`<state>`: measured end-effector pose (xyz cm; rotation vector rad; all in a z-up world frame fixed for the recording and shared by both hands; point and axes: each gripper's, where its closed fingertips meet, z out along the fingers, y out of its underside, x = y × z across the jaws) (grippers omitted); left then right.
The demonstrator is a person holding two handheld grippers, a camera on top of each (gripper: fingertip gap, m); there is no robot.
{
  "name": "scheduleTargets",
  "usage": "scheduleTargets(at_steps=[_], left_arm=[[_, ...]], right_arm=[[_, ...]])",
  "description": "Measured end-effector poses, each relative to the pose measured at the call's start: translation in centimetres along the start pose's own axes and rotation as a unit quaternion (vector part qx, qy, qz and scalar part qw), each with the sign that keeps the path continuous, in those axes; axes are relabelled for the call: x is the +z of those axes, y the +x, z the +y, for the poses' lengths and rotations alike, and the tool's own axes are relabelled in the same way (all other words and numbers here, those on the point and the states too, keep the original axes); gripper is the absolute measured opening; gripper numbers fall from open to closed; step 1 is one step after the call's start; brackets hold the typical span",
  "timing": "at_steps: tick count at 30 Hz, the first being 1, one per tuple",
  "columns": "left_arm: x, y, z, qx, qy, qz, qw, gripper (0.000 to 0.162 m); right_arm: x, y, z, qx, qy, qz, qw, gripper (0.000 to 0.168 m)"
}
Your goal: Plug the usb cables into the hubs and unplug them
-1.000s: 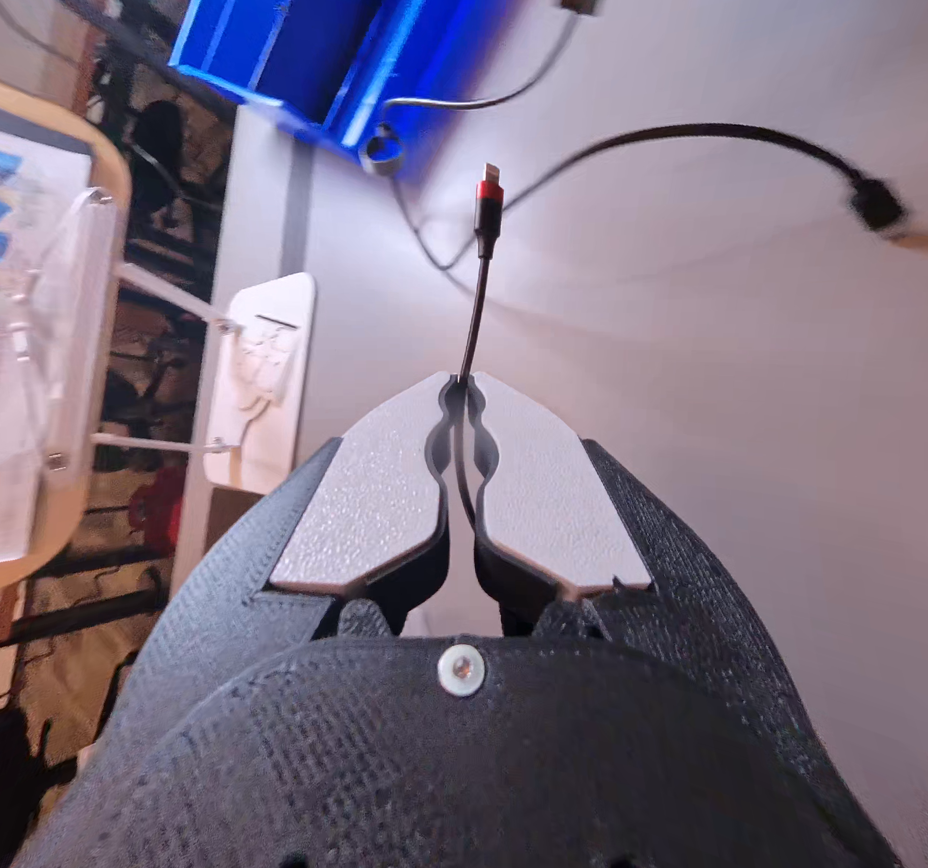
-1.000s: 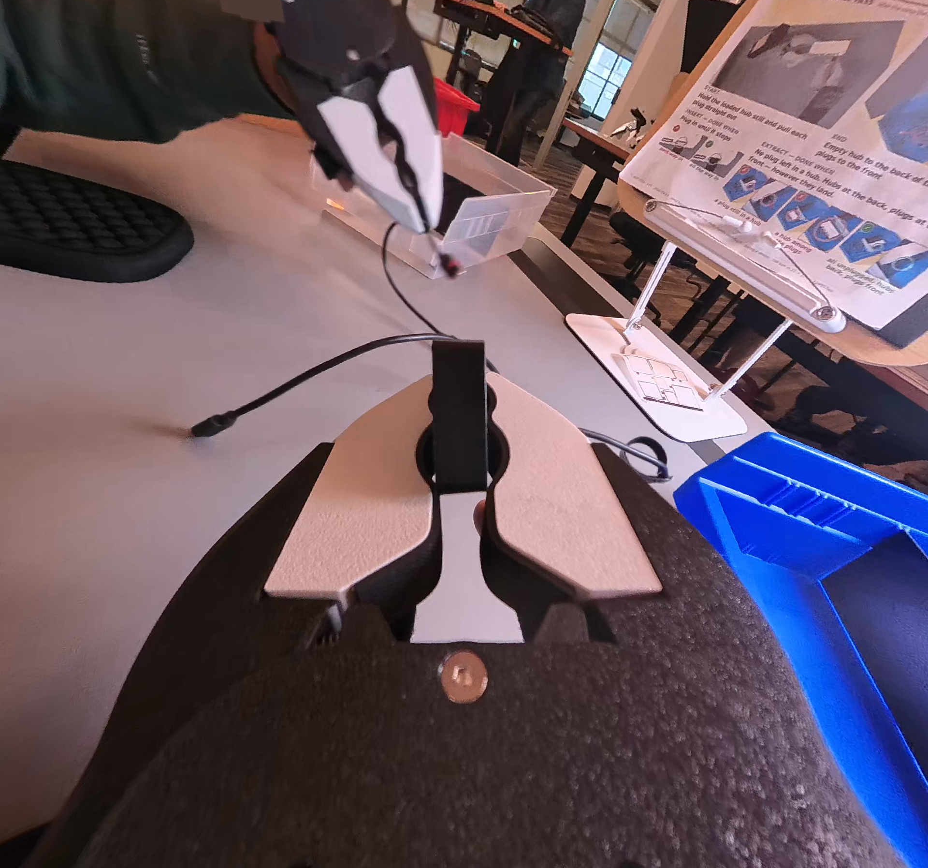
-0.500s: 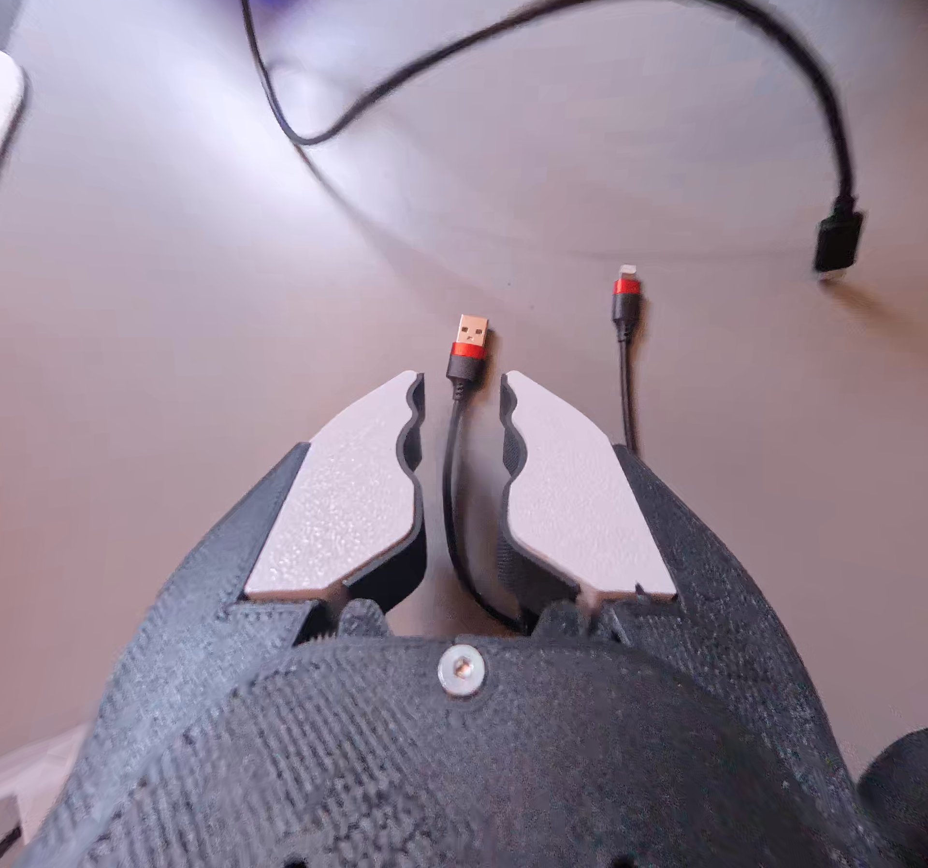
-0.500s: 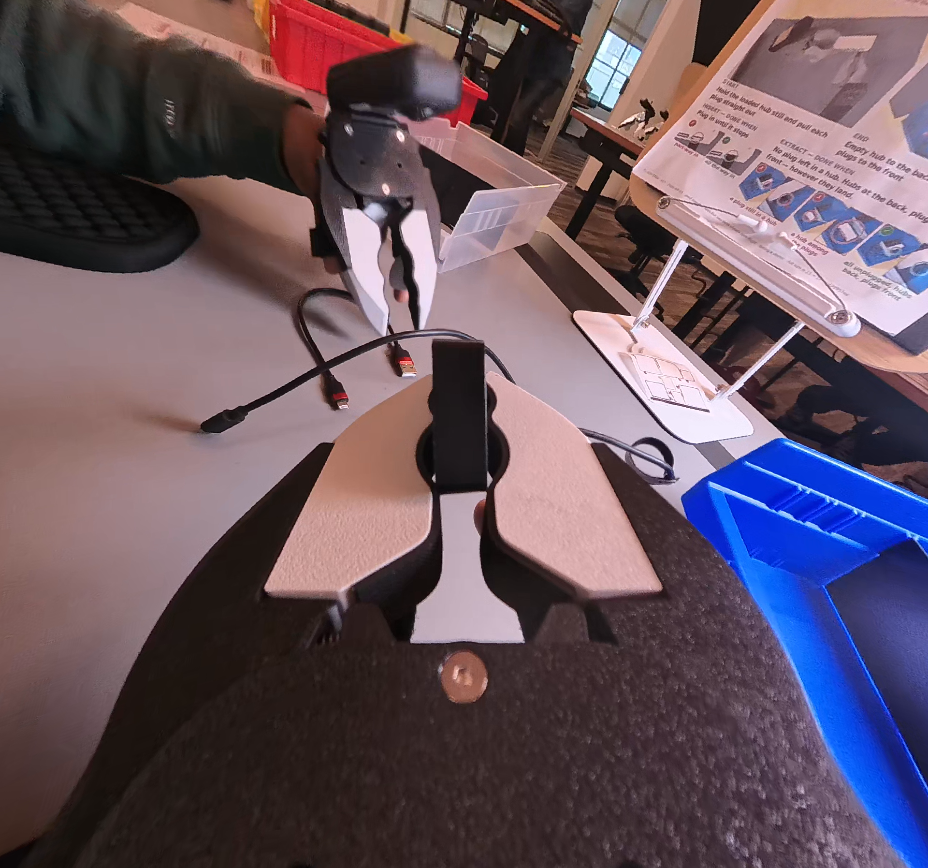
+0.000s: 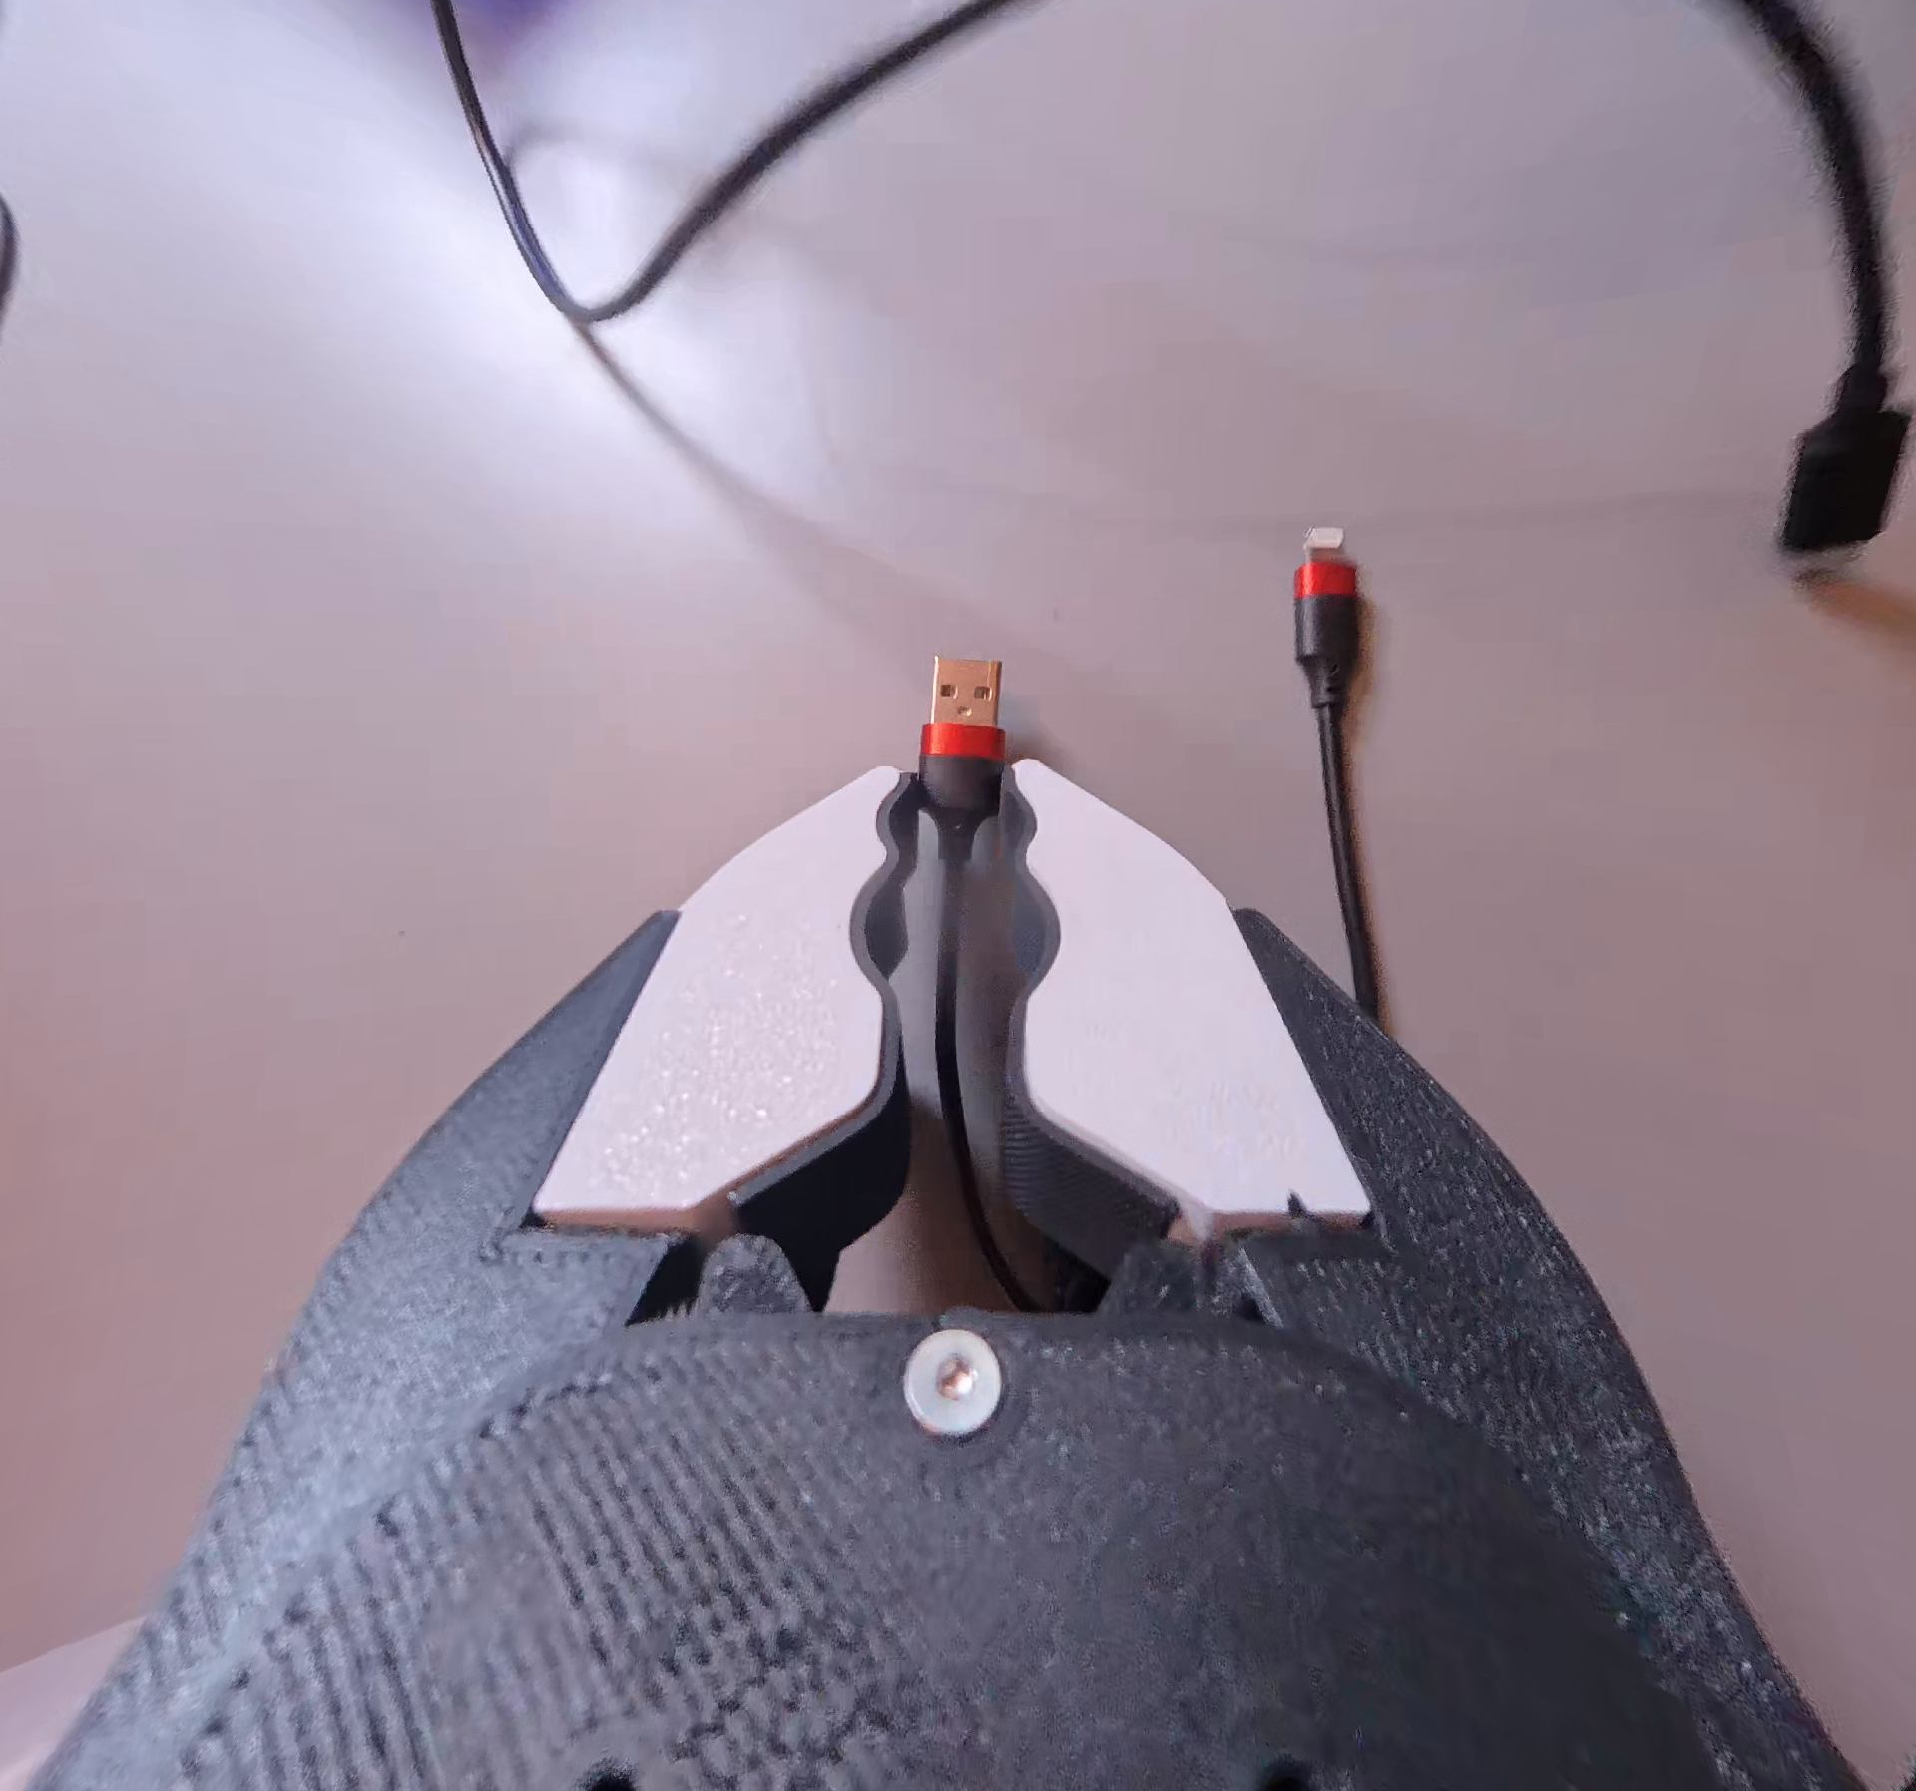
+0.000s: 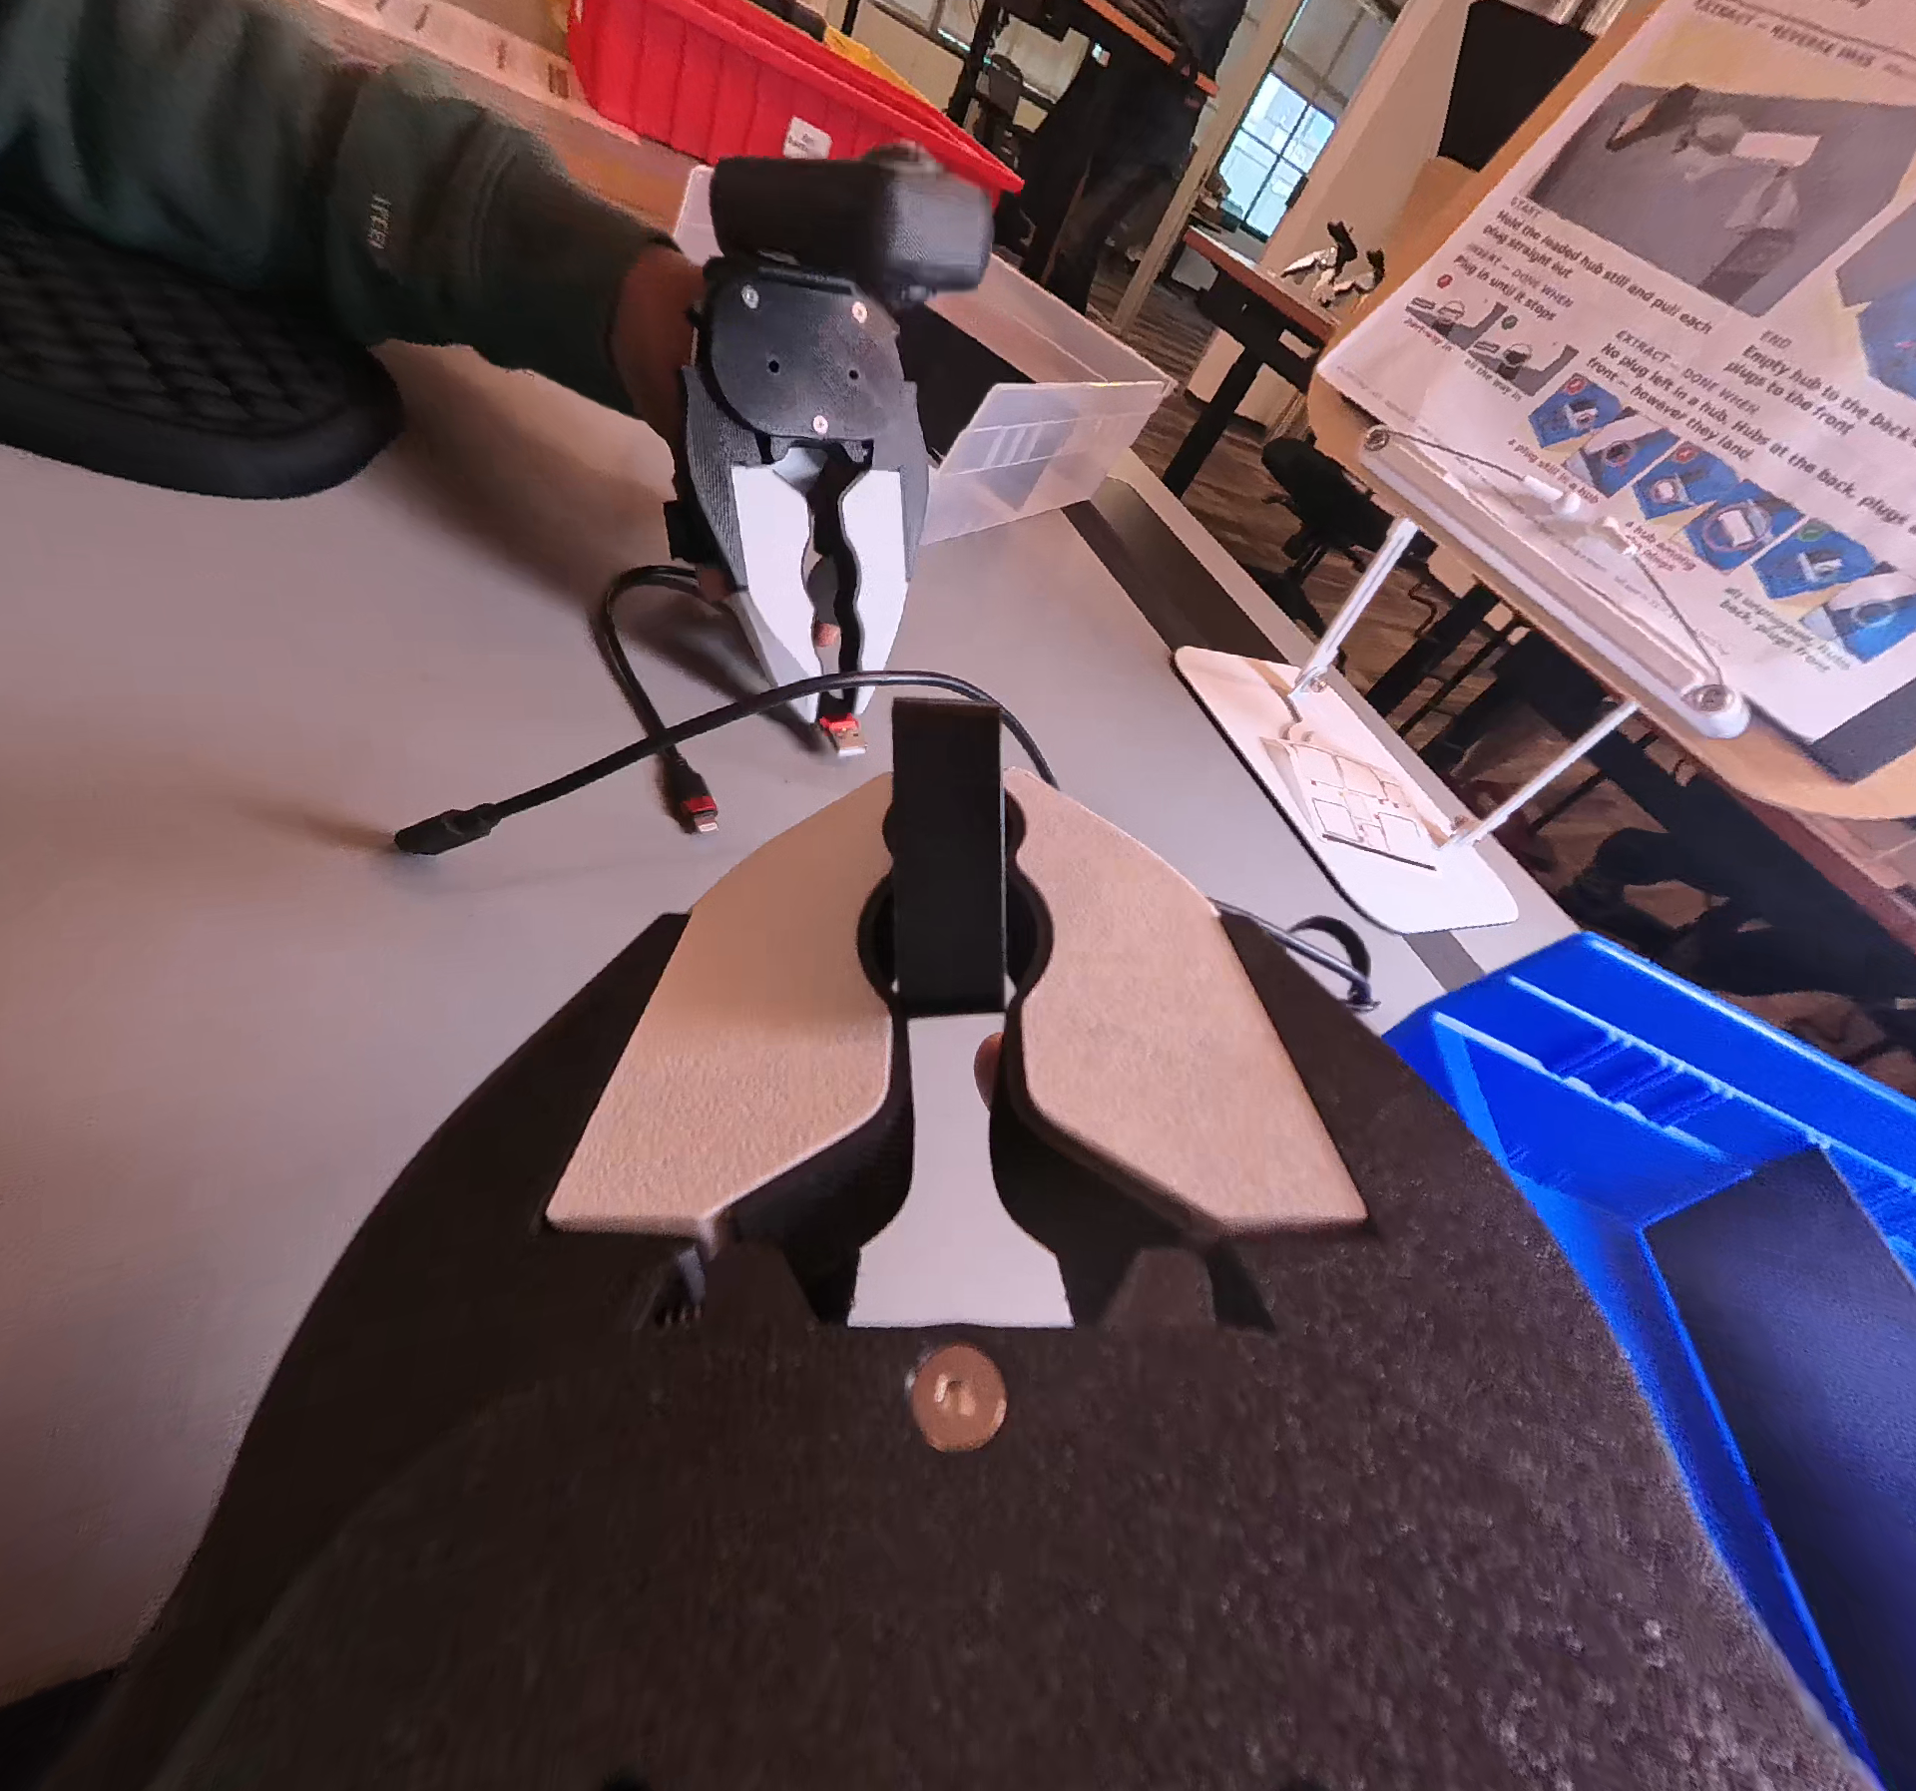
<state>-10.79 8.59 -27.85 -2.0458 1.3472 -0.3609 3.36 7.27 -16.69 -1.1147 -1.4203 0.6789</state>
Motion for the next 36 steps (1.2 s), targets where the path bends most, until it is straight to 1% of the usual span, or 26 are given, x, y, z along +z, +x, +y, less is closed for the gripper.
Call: scheduleTargets(at_steps=[4, 7, 9, 12, 16, 21, 25, 27, 30, 33, 36], left_arm=[[-3.5, 1.1, -3.5, -0.060, 0.098, 0.043, 0.992, 0.015], [-6.4, 3.7, -7.2, -0.072, 0.154, 0.108, 0.979, 0.015], [-7.0, 5.7, -8.9, -0.067, 0.161, 0.139, 0.975, 0.015], [-5.4, 7.5, -10.1, -0.072, 0.139, 0.163, 0.974, 0.015], [-2.9, 7.6, -10.0, -0.106, 0.106, 0.175, 0.973, 0.015], [-1.7, 7.6, -9.1, -0.121, 0.080, 0.183, 0.972, 0.015], [-1.6, 8.1, -8.6, -0.129, 0.070, 0.201, 0.969, 0.015], [-1.4, 8.5, -8.1, -0.128, 0.053, 0.214, 0.967, 0.015], [-1.0, 8.7, -7.5, -0.129, 0.035, 0.217, 0.967, 0.015], [-0.7, 8.5, -7.2, -0.152, 0.025, 0.225, 0.962, 0.015], [-0.1, 8.7, -6.7, -0.152, 0.008, 0.224, 0.963, 0.015]], right_arm=[[0.2, -0.2, 0.0, -0.042, -0.010, 0.016, 0.999, 0.012], [0.9, -0.5, 0.3, -0.091, -0.035, 0.031, 0.995, 0.012], [1.5, -0.9, 0.5, -0.123, -0.053, 0.038, 0.990, 0.012], [2.5, -1.8, 0.7, -0.183, -0.078, 0.048, 0.979, 0.012], [3.5, -3.1, 1.0, -0.260, -0.104, 0.057, 0.958, 0.012], [4.1, -4.1, 1.5, -0.326, -0.122, 0.058, 0.936, 0.012], [4.2, -4.7, 1.7, -0.355, -0.121, 0.043, 0.926, 0.012], [4.4, -5.4, 2.0, -0.371, -0.126, 0.028, 0.919, 0.012], [4.5, -5.9, 2.5, -0.392, -0.135, 0.022, 0.910, 0.012], [4.7, -6.1, 3.0, -0.408, -0.147, 0.019, 0.901, 0.012], [5.0, -6.6, 3.5, -0.415, -0.154, 0.009, 0.897, 0.012]])
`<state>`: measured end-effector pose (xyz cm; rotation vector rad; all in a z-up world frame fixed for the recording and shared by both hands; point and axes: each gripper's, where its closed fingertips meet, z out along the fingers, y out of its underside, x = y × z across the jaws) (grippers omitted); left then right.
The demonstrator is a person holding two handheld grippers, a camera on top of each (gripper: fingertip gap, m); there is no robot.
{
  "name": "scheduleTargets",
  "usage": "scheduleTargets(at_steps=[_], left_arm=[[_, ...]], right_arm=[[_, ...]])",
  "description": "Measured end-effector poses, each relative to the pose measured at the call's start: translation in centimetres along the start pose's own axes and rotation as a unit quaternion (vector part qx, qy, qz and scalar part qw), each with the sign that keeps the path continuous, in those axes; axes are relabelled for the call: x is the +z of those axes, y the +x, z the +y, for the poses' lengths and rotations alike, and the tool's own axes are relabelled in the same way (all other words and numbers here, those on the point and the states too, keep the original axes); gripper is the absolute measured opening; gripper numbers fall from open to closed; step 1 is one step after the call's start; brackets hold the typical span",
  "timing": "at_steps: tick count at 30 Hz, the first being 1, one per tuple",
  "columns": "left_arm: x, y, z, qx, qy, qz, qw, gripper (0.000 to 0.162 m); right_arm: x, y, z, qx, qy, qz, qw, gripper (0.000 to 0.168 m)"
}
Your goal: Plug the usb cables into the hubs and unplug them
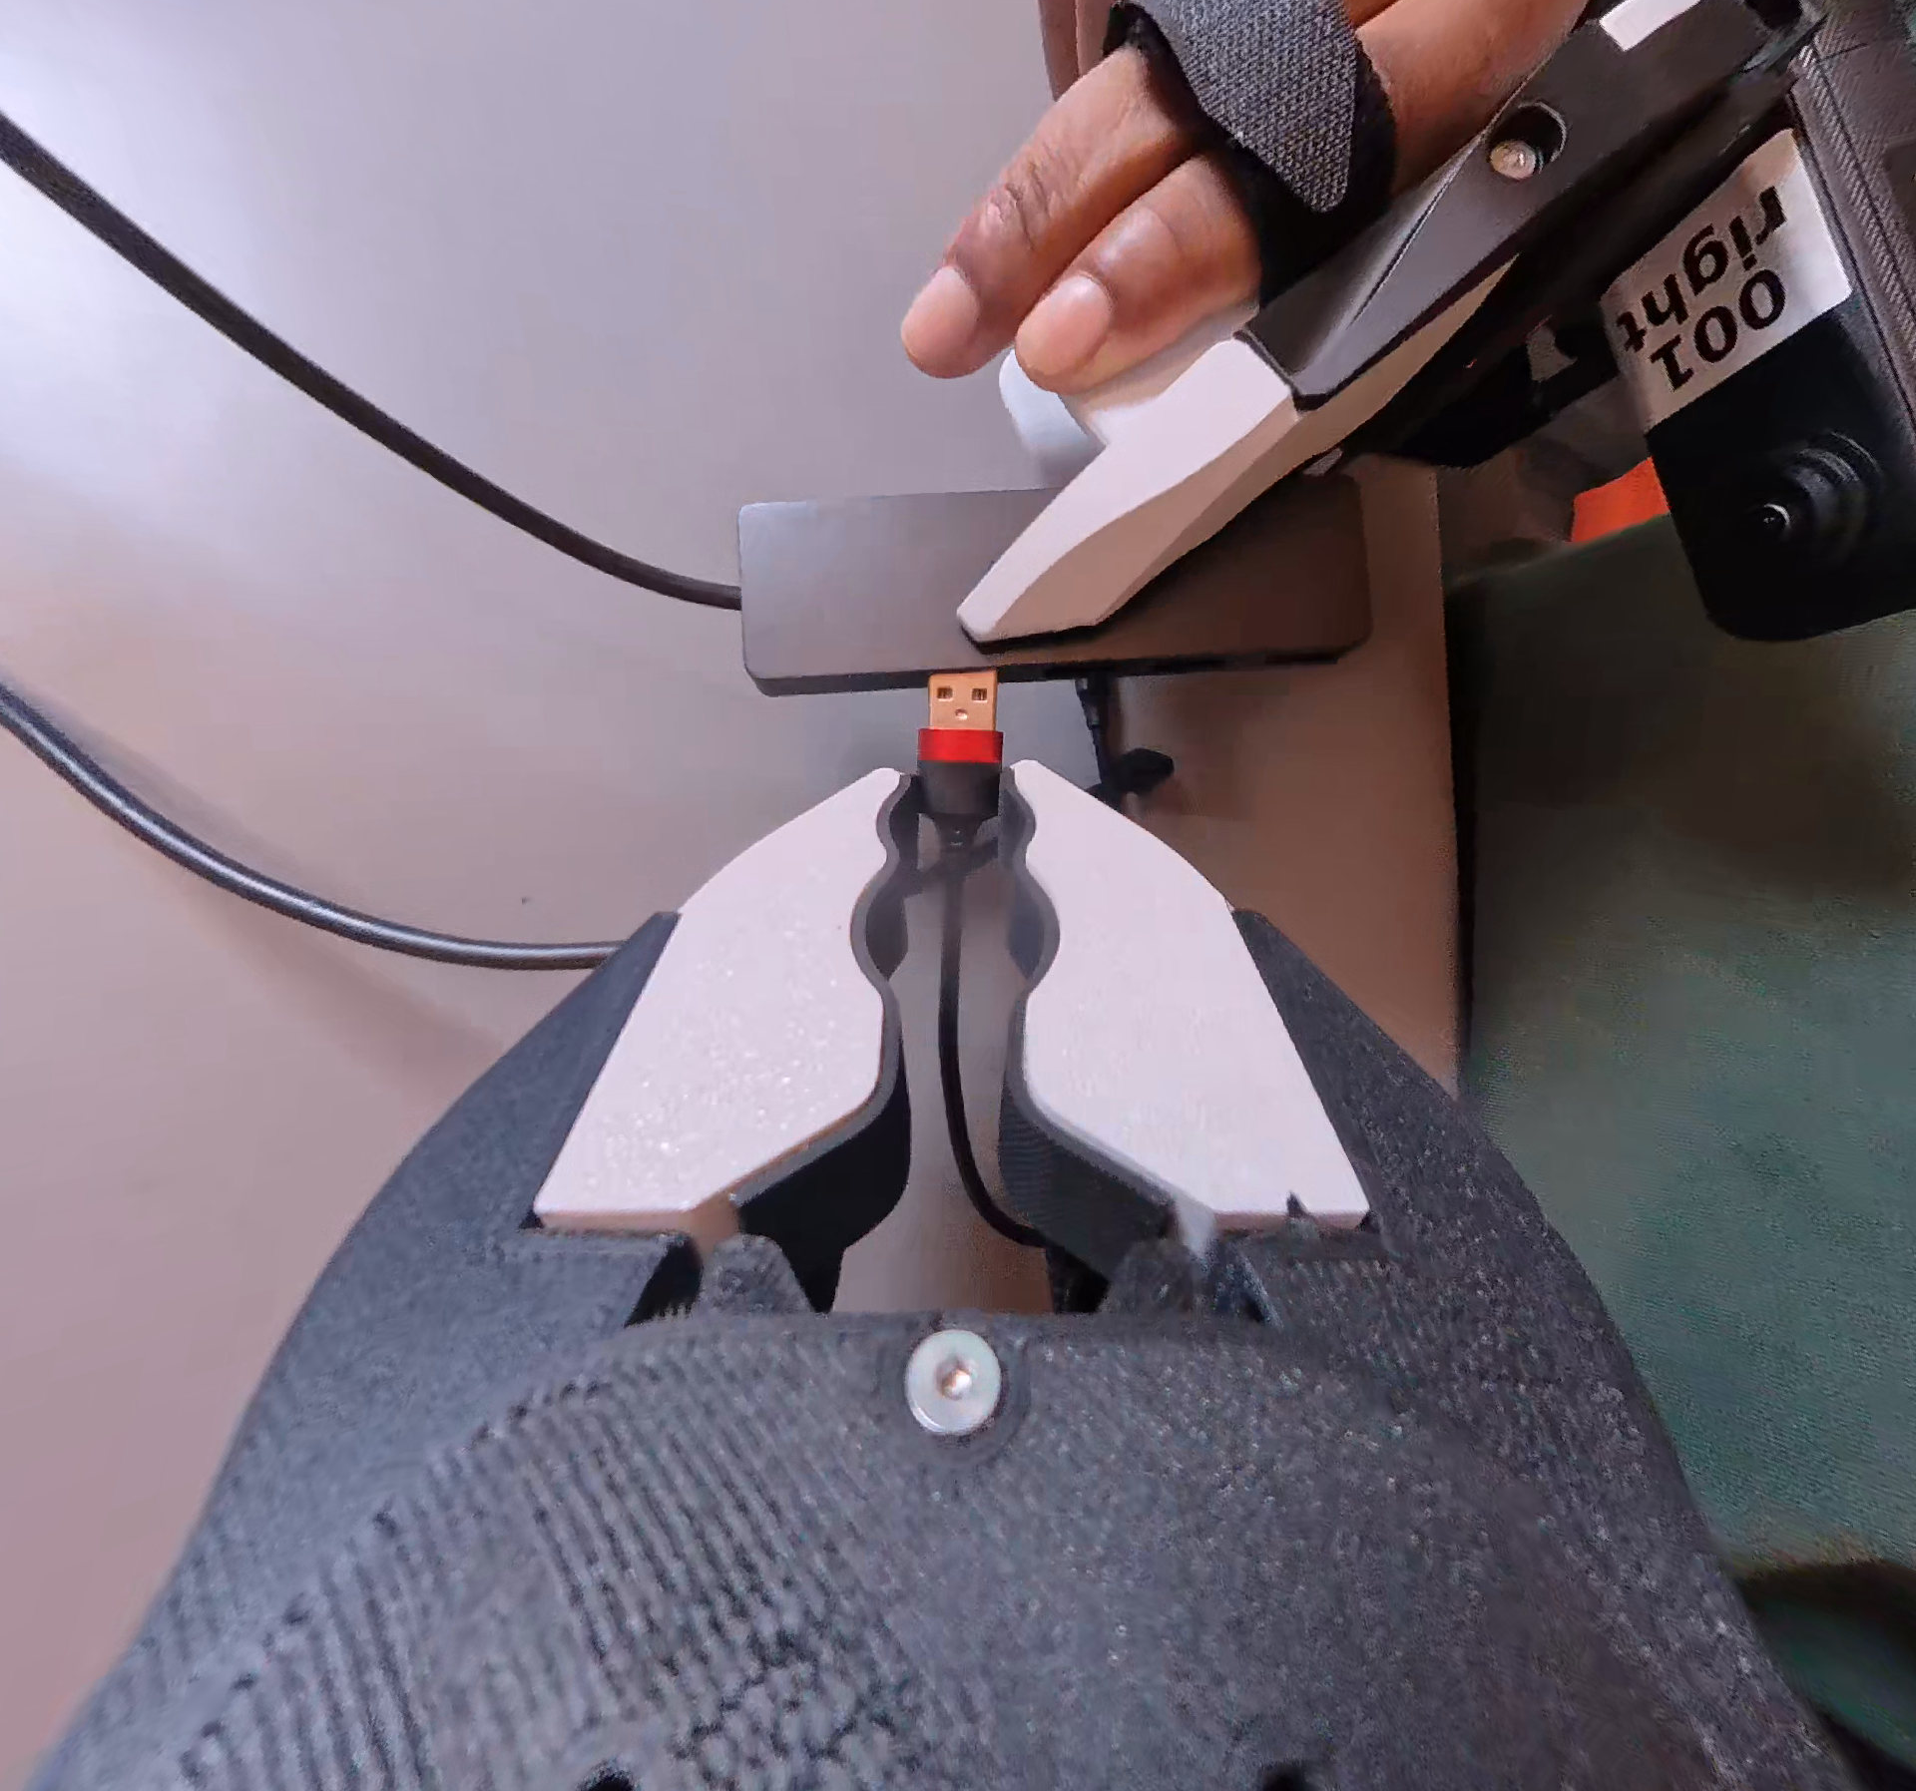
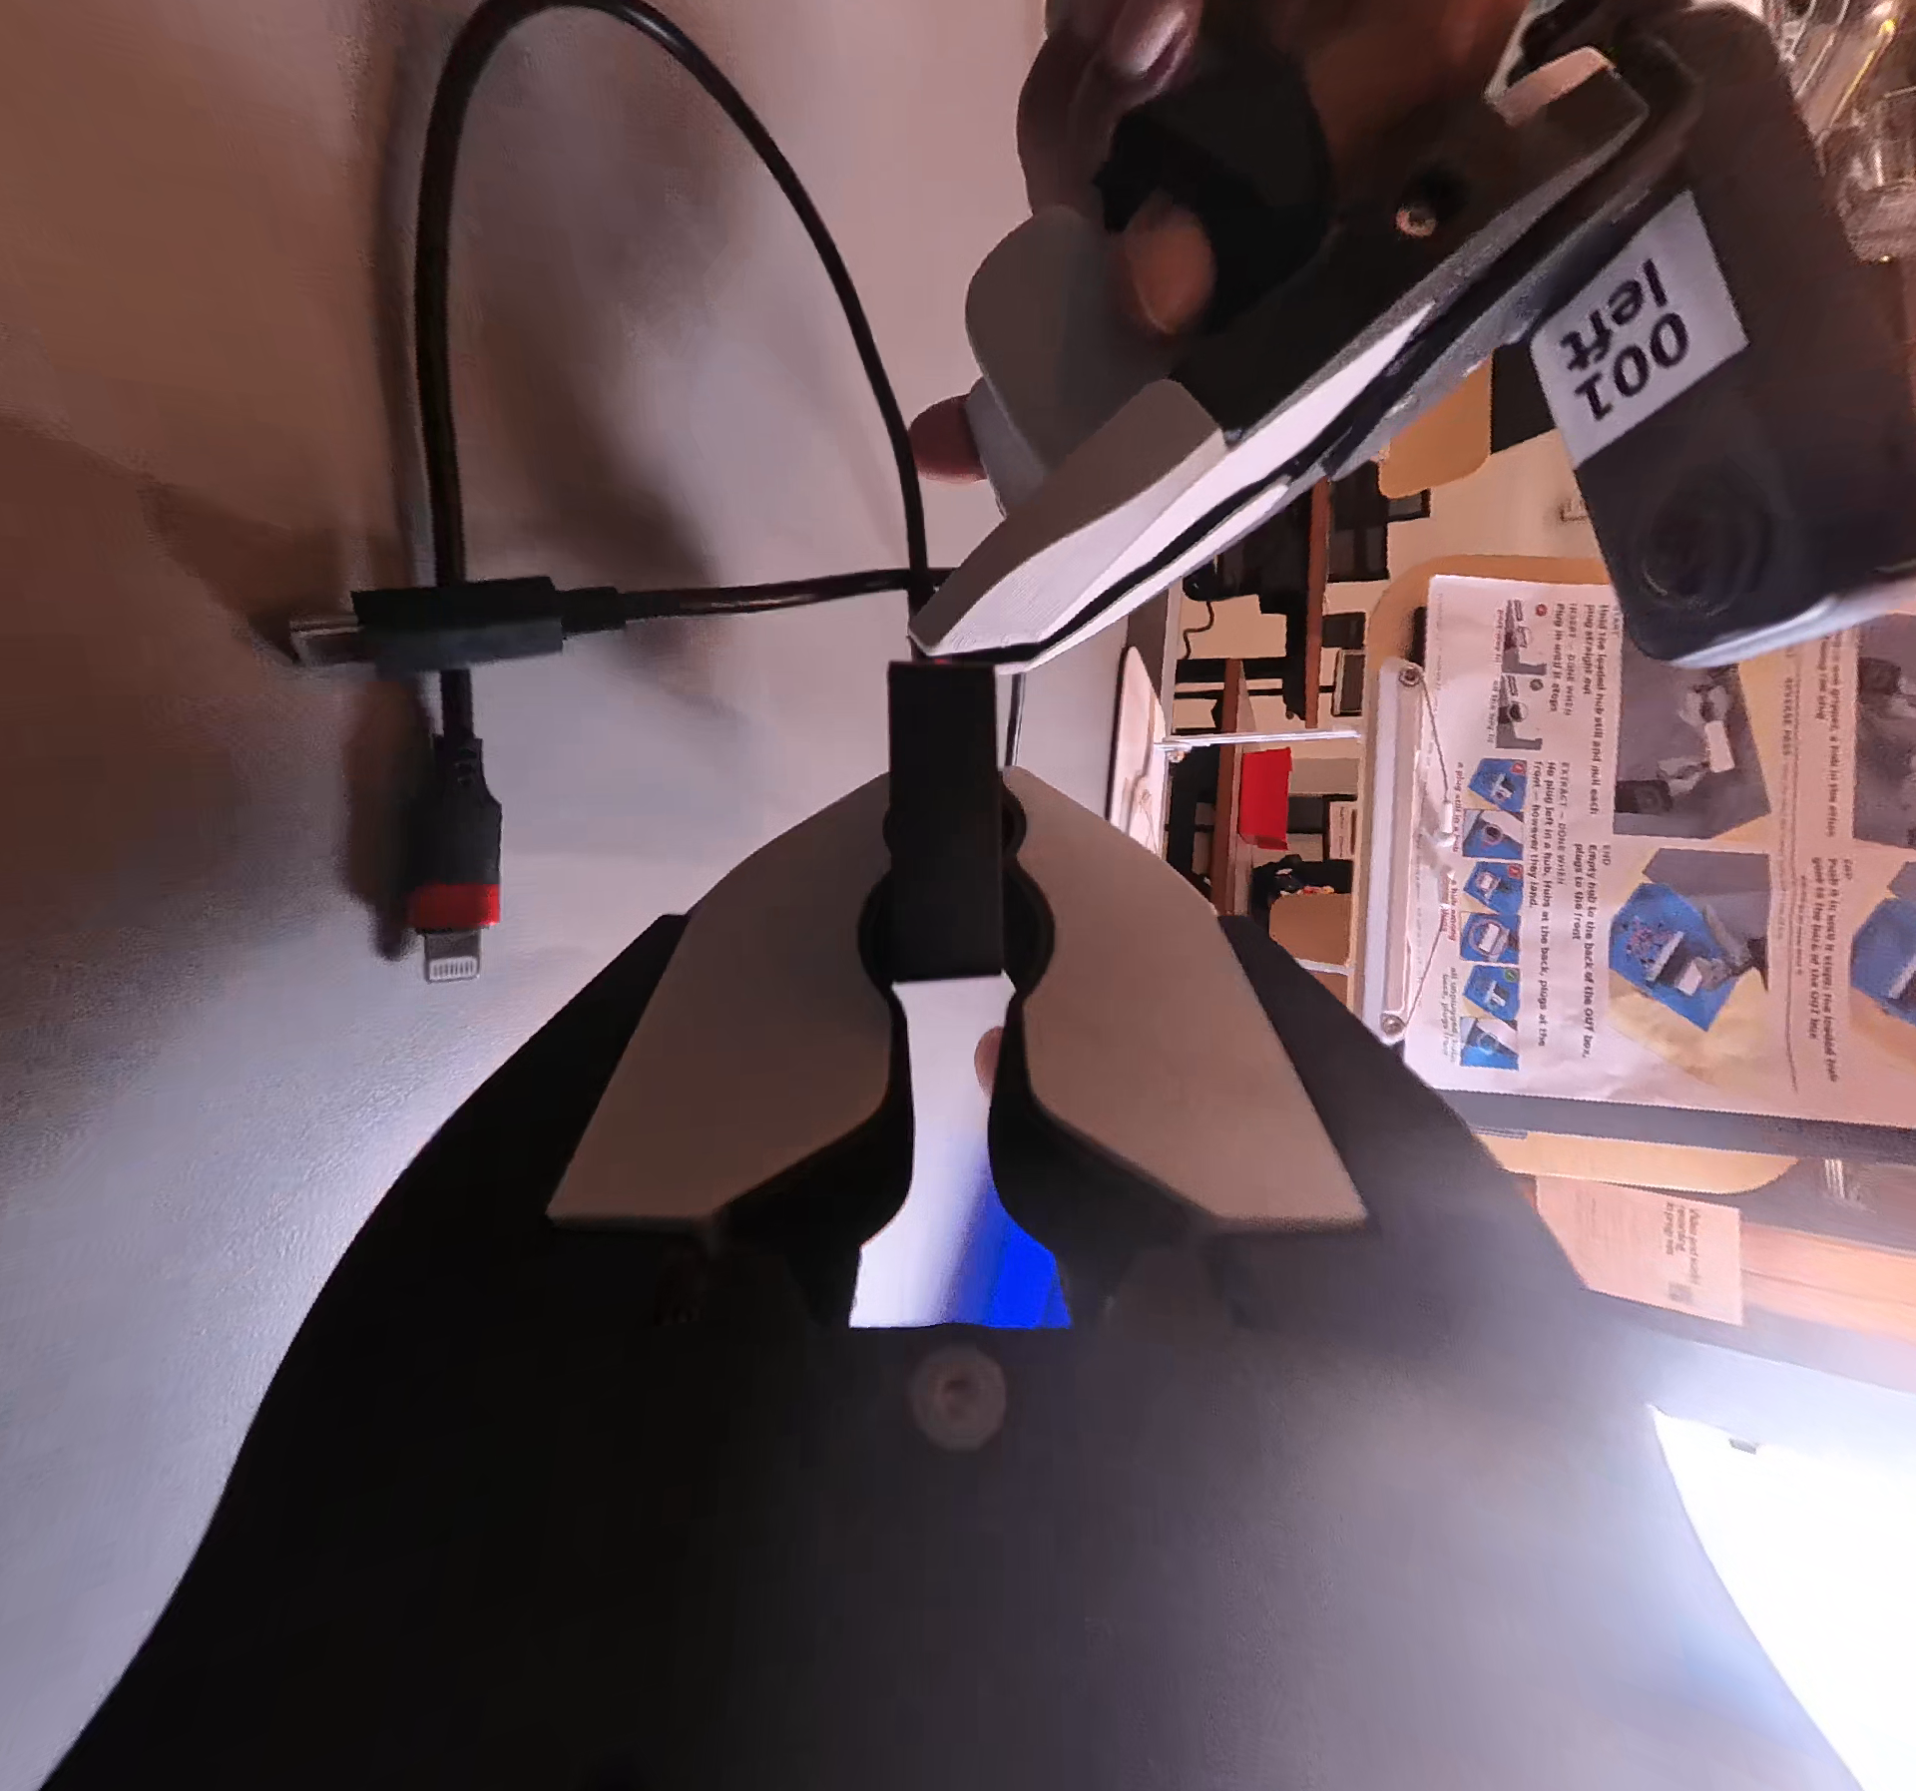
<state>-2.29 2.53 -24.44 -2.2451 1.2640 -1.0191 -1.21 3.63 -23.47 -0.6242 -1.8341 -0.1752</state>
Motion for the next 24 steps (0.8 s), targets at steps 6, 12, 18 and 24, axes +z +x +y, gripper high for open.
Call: scheduleTargets(at_steps=[6, 12, 18, 24], left_arm=[[0.2, -0.1, -0.1, 0.014, 0.011, 0.001, 1.000, 0.014], [0.5, 1.5, 0.2, 0.027, 0.037, 0.056, 0.997, 0.014], [-0.7, 1.9, -0.7, 0.002, 0.094, 0.082, 0.992, 0.015], [-1.3, 1.8, -1.0, -0.011, 0.106, 0.074, 0.992, 0.015]], right_arm=[[0.1, -0.5, -0.2, 0.007, 0.009, -0.008, 1.000, 0.012], [-0.6, -1.1, -2.1, 0.022, 0.072, -0.026, 0.997, 0.012], [-1.0, 0.6, -2.4, 0.077, 0.101, -0.007, 0.992, 0.013], [-0.9, 1.7, -0.7, 0.124, 0.073, 0.009, 0.990, 0.020]])
